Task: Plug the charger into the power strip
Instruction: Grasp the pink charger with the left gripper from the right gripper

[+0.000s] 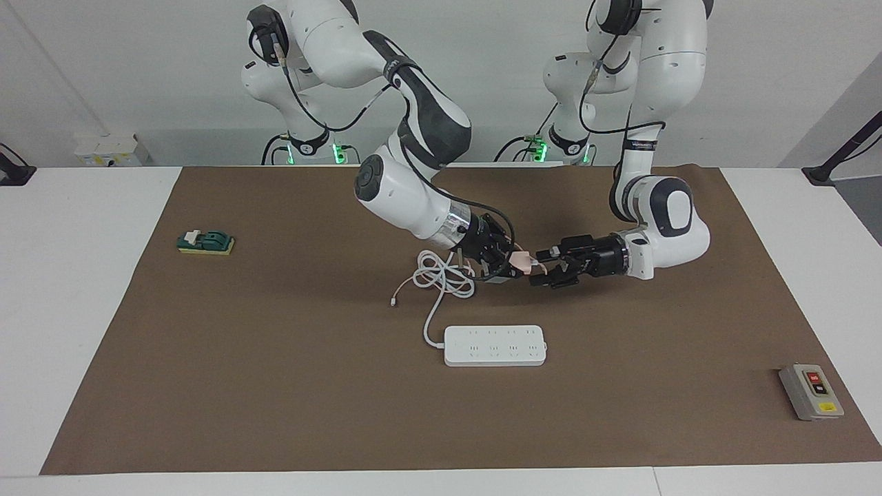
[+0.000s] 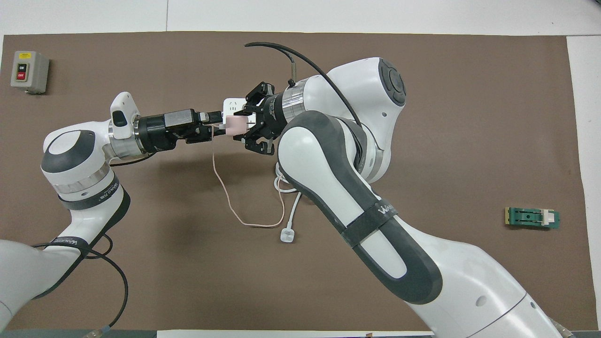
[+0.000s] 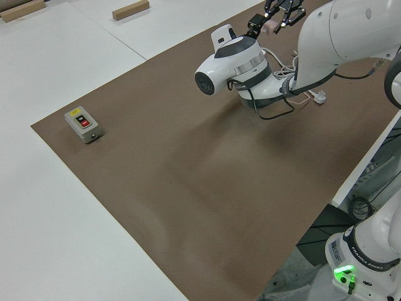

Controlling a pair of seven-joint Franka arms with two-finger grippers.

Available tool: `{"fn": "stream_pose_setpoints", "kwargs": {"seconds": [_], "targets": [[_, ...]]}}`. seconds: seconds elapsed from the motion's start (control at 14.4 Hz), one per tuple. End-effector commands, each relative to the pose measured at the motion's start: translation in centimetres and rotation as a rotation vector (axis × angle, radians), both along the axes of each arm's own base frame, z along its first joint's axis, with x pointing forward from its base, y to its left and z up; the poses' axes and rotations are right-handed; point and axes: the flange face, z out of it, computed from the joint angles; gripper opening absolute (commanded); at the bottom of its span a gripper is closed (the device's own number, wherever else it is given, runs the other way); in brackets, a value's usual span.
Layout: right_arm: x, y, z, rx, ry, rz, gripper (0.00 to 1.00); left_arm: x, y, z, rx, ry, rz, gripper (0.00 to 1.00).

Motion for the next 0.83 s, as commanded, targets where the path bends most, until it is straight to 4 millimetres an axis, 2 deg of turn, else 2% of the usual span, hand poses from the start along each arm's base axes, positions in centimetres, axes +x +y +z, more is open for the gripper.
{"fn": "stream_pose_setpoints", "kwargs": {"seconds": [0.0,0.35,0.77], "targets": [[0.3,0.2,0.4,0.026,0.011,-0.029,0.00,-1.4,-0.1,0.1,0.012,-0.035,0.028,0.96],[0.3,0.3,0.4,0.027,0.012,-0.030,0.00,-3.1,0.0,-0.8,0.017,-0.048,0.021,0.95],[0.3,0.3,0.4,0.032,0.015,-0.032,0.00,-2.6,-0.2,0.1,0.004,-0.045,0.018,0.96]]}}
